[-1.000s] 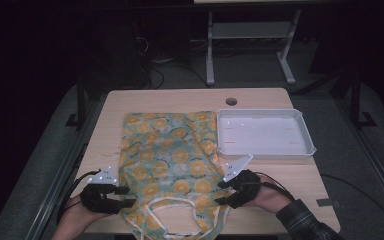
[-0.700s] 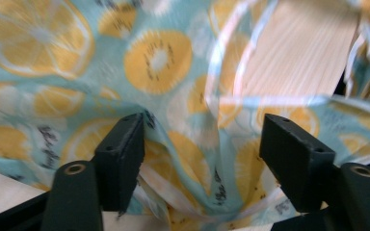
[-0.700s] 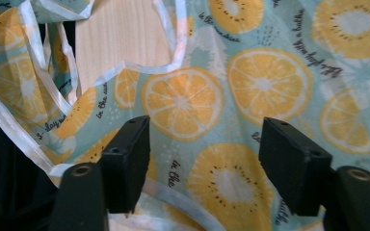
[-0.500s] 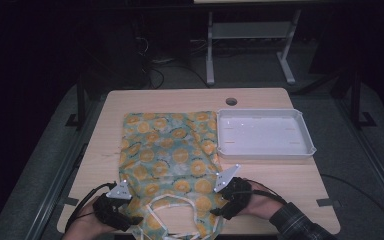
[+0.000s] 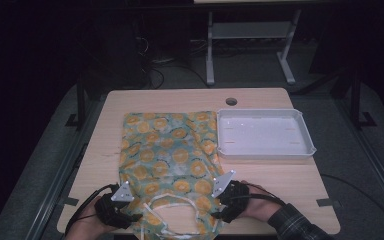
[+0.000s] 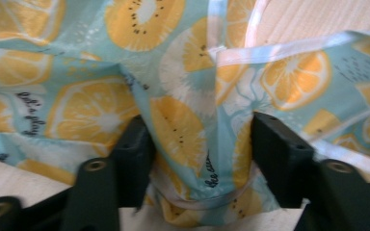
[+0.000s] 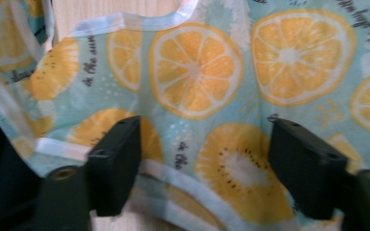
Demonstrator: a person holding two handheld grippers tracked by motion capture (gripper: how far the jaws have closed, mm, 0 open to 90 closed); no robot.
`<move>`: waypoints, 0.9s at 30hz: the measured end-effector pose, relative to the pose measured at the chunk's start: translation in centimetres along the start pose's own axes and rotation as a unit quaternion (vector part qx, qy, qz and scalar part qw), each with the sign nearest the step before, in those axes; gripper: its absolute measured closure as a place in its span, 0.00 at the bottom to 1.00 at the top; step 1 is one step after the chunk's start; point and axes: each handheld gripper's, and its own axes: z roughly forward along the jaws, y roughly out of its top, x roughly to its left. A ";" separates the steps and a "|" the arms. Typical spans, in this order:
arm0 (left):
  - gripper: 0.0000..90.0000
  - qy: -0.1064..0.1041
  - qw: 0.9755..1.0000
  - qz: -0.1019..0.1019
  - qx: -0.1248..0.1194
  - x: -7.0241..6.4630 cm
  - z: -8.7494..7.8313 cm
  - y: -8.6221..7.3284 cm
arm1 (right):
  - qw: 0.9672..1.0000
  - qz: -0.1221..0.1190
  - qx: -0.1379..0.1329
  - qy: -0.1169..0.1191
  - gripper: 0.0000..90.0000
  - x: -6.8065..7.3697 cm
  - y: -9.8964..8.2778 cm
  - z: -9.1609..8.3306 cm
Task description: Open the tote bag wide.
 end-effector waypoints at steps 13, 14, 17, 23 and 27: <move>0.96 -0.023 1.000 -0.010 -0.012 0.7 0.2 0.4 | 1.000 0.002 -0.008 0.001 0.94 -1.2 -0.1 -0.4; 0.97 -0.026 1.000 -0.010 -0.011 0.7 0.2 0.4 | 1.000 0.003 -0.008 -0.001 0.97 -1.2 -0.1 -0.4; 0.99 -0.035 0.999 -0.017 -0.014 0.8 0.2 0.4 | 1.000 0.010 -0.010 0.004 0.99 -1.5 -0.1 -0.4; 0.99 -0.049 0.998 -0.025 -0.016 1.1 0.2 0.4 | 1.000 0.013 -0.013 0.016 0.99 -2.0 -0.2 -0.4; 0.99 -0.056 0.998 -0.027 -0.018 1.1 0.1 0.4 | 1.000 0.017 -0.014 0.018 1.00 -2.1 -0.2 -0.5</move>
